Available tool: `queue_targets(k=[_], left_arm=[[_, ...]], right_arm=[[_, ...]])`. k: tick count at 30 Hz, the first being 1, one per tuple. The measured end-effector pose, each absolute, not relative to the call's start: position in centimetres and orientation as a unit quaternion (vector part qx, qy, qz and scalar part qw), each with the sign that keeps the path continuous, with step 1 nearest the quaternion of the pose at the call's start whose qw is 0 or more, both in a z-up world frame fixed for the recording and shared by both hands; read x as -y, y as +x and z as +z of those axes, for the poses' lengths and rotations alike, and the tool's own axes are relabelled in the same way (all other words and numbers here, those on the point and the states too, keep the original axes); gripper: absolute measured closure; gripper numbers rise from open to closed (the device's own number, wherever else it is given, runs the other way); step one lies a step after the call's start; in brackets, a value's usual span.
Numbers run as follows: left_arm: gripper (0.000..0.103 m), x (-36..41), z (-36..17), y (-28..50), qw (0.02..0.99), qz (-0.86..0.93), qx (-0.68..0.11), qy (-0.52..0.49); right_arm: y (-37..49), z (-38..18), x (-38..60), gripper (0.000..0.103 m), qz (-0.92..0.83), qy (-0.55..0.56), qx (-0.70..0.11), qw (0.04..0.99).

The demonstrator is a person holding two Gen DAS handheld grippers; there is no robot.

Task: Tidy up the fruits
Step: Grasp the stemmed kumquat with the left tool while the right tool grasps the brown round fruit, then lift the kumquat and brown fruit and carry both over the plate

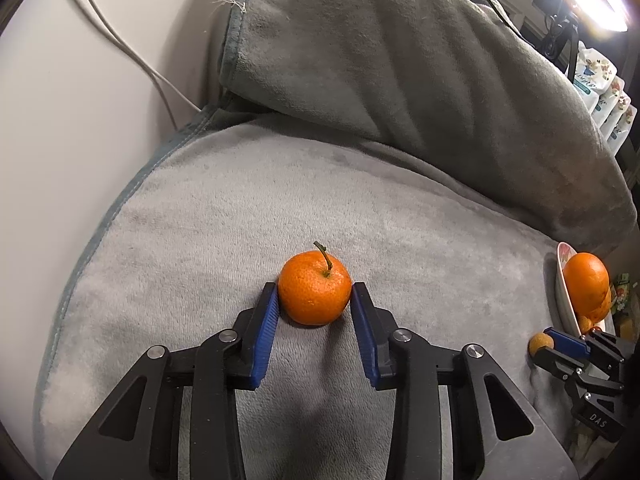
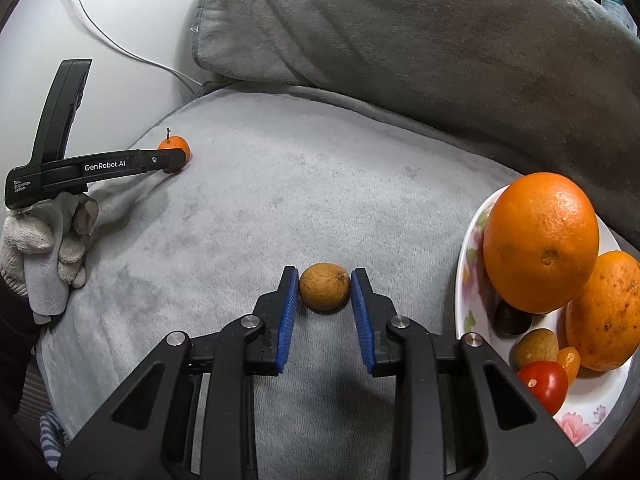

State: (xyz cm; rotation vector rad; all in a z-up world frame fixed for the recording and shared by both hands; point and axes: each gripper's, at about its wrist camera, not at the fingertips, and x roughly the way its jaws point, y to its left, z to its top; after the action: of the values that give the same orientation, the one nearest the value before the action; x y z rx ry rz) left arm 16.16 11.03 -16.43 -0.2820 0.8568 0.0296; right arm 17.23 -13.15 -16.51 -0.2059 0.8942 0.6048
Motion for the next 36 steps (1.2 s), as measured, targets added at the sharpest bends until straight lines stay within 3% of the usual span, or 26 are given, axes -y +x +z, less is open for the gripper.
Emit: queue_targets(k=[16,36], left_arm=[[0.069,-8.7,-13.6,12.8,0.915,-0.015,-0.381,-0.132],[0.069,-0.1,-10.4,8.9,0.923,-0.110,-0.355,-0.106]], right_arm=[[15.1,-14.0,14.1,0.075,0.300,-0.096,-0.386,0.867],[12.2,-9.9,18.7,0.075,0.285,-0.075,-0.345,0.891]])
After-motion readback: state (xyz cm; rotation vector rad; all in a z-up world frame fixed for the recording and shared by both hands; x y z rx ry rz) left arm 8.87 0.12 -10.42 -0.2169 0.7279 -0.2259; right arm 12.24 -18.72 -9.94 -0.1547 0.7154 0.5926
